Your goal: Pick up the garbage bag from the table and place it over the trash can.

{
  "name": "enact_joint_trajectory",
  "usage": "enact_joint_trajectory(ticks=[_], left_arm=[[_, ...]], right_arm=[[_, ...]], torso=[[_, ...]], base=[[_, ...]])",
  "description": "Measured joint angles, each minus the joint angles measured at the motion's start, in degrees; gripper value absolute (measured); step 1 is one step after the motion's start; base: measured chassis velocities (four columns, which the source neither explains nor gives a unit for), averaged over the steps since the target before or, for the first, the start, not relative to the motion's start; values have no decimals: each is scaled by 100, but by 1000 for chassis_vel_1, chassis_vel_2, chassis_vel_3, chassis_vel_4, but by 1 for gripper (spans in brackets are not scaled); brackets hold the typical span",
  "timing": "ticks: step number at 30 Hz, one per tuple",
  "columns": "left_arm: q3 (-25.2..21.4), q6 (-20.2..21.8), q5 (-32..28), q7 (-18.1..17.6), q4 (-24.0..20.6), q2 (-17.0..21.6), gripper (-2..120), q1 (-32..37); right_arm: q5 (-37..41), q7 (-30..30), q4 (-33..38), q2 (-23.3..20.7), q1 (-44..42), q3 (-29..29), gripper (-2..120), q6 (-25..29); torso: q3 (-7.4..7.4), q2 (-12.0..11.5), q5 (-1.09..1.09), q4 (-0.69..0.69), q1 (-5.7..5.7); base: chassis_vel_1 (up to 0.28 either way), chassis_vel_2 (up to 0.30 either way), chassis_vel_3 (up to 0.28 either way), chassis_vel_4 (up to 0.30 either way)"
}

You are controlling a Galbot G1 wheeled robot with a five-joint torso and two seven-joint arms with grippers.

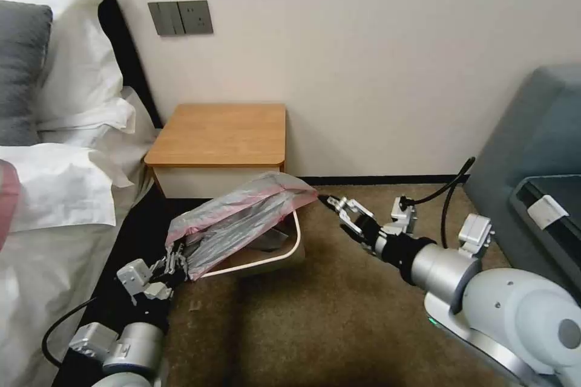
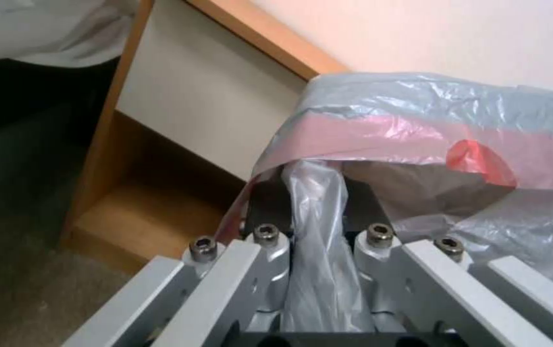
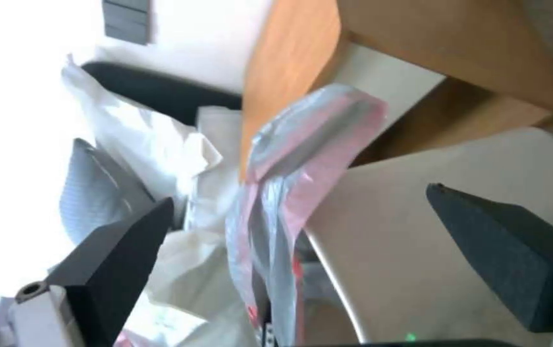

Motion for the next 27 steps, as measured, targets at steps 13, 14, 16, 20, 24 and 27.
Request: enact_joint_trajectory(ticks=[13, 14, 16, 20, 24, 27], left_arm=[[65, 146, -193, -43, -147, 12, 8, -1], [65, 146, -193, -43, -147, 12, 8, -1], [92, 148, -181, -44, -163, 6, 8, 5], [106, 151, -159, -43, -187, 3, 8, 16], [137, 144, -37, -22, -197, -6, 8, 46], [152, 140, -7, -14, -197, -9, 8, 57]], right_arm=[[-361, -408, -441, 261, 47, -204, 66, -118], [-361, -408, -441, 261, 47, -204, 66, -118], [-395, -447, -494, 262, 74, -226, 58, -121], [-410, -488, -558, 295, 133, -233, 46, -121], [-414, -550, -604, 398, 181, -265, 44, -116], [-426, -588, -640, 432, 214, -283, 44, -119]], torso=[[0, 0, 0, 0, 0], [0, 0, 0, 0, 0], [0, 0, 0, -1, 0], [0, 0, 1, 0, 0], [0, 0, 1, 0, 0], [0, -1, 0, 0, 0]], base=[[0, 0, 0, 0], [0, 0, 0, 0], [0, 0, 0, 0], [0, 0, 0, 0], [0, 0, 0, 0], [0, 0, 0, 0]])
